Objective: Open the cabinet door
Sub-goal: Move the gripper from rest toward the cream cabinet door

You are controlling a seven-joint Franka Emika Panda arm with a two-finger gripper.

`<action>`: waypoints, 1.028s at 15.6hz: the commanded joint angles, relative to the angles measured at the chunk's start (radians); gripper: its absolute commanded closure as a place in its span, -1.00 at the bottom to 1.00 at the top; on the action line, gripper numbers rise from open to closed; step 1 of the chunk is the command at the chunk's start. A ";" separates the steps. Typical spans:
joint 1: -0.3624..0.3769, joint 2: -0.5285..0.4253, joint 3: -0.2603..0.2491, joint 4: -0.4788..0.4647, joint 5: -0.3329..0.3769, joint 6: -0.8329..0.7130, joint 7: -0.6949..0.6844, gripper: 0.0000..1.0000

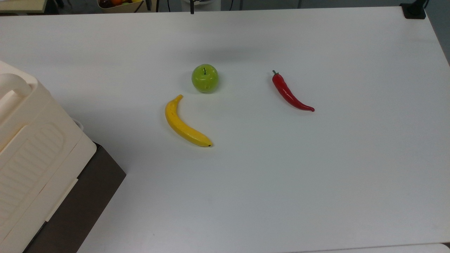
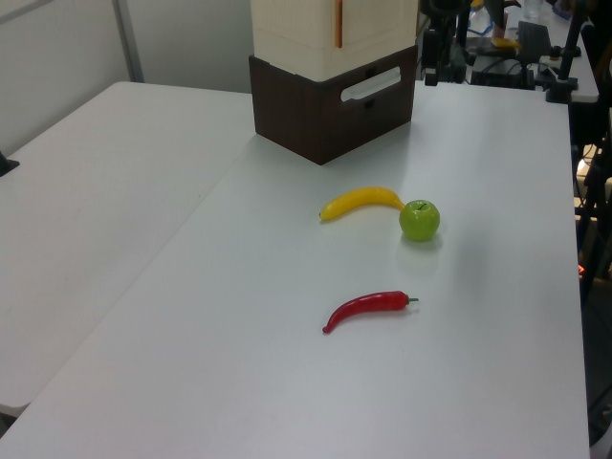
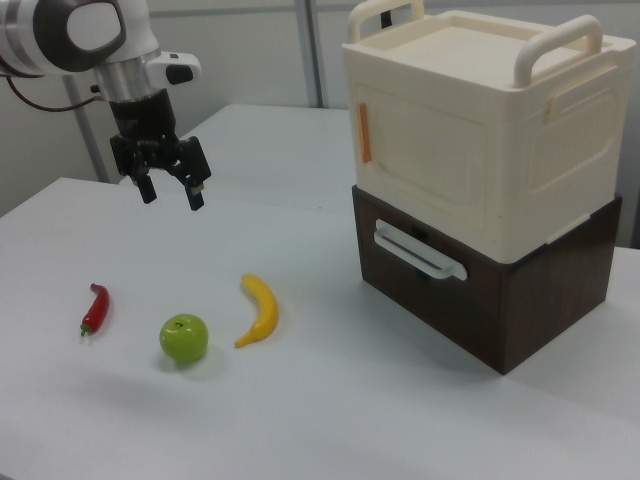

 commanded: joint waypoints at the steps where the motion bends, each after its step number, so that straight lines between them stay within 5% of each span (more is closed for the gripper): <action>1: 0.008 -0.014 -0.002 -0.003 -0.008 -0.016 0.002 -1.00; 8: 0.008 -0.011 -0.001 -0.003 -0.006 -0.016 0.002 -0.98; 10: 0.007 -0.011 -0.002 -0.003 -0.006 -0.011 0.002 -0.62; 13: 0.007 -0.011 -0.002 -0.003 0.002 -0.011 0.002 0.31; 16: 0.007 -0.011 -0.004 -0.003 0.002 -0.011 0.004 0.93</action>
